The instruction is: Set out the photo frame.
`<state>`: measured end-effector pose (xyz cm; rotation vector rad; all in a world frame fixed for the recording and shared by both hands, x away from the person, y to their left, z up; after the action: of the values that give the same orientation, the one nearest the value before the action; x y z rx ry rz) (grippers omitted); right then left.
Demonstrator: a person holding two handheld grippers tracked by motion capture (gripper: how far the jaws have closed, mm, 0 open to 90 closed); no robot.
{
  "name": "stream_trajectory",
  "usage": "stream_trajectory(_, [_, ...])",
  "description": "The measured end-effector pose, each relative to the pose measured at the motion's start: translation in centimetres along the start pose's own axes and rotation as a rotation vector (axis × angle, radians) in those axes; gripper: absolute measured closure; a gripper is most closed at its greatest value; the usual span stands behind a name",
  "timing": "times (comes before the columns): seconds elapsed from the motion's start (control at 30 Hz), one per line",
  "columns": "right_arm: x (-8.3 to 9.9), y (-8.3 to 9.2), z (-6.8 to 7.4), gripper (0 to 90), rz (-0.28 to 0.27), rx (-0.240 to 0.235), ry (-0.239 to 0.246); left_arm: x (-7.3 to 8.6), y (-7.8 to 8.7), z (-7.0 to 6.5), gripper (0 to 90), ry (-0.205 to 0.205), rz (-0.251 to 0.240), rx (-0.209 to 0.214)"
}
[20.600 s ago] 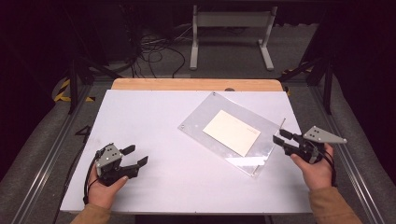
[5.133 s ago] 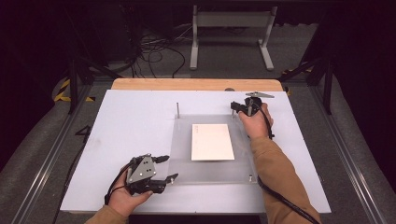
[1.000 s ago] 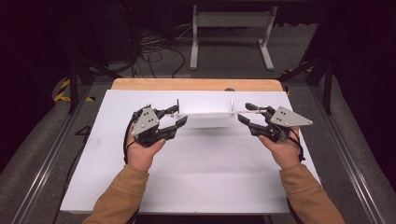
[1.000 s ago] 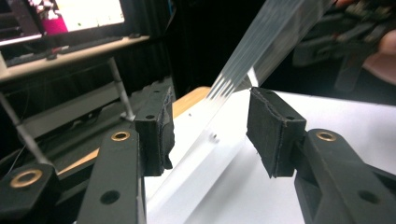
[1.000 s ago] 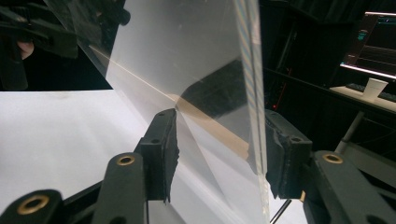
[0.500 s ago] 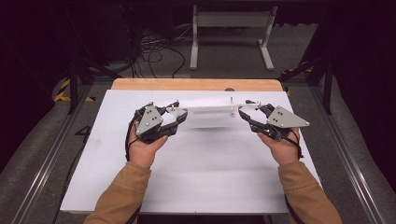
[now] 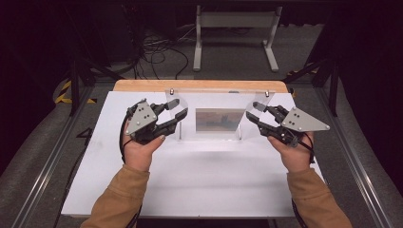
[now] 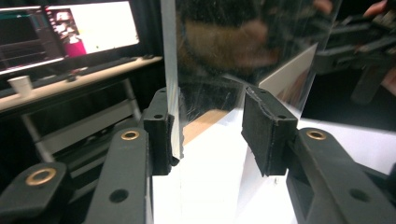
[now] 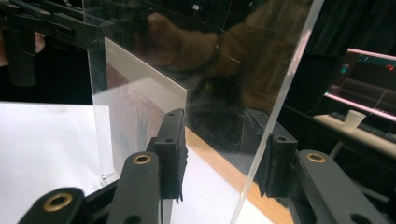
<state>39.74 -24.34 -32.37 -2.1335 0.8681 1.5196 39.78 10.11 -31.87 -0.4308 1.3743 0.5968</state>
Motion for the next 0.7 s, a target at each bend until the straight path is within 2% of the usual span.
stream_trajectory(0.1, [-0.7, 0.8, 0.4, 59.8, -0.005, 0.000, 0.005, -0.8, 0.6, -0.7, 57.4, -0.026, 0.004, 0.010])
stream_trajectory(0.2, [-1.3, 1.4, 0.7, 59.9, 0.002, 0.001, -0.001, -1.1, 0.8, -1.1, 57.7, -0.028, 0.008, 0.015])
stream_trajectory(0.27, [-1.8, 2.1, 1.1, 60.1, 0.024, -0.010, -0.028, -1.3, 1.1, -1.3, 57.8, -0.010, 0.018, 0.027])
stream_trajectory(0.33, [-1.9, 2.1, 1.1, 60.1, 0.028, -0.013, -0.033, -1.3, 1.2, -1.4, 57.8, 0.015, 0.024, 0.035])
stream_trajectory(0.47, [-2.3, 2.5, 1.4, 61.1, 0.047, -0.033, -0.081, -1.0, 1.3, -1.3, 57.9, 0.061, 0.051, 0.054])
stream_trajectory(0.7, [-1.5, 2.0, 1.3, 61.0, 0.076, -0.043, -0.136, -0.3, 0.8, -0.9, 57.3, 0.110, 0.086, 0.057])
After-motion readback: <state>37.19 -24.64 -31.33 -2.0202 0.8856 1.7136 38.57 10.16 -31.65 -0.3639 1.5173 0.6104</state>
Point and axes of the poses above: each handheld gripper's, and its own axes: y roughly backward along the jaws, x roughly out of its underside, z roughly to its left, the point moved 3 cm from there along -y, roughly forward along the jaws, and after that the axes turned 1 degree about y, right-handed, at the moved point
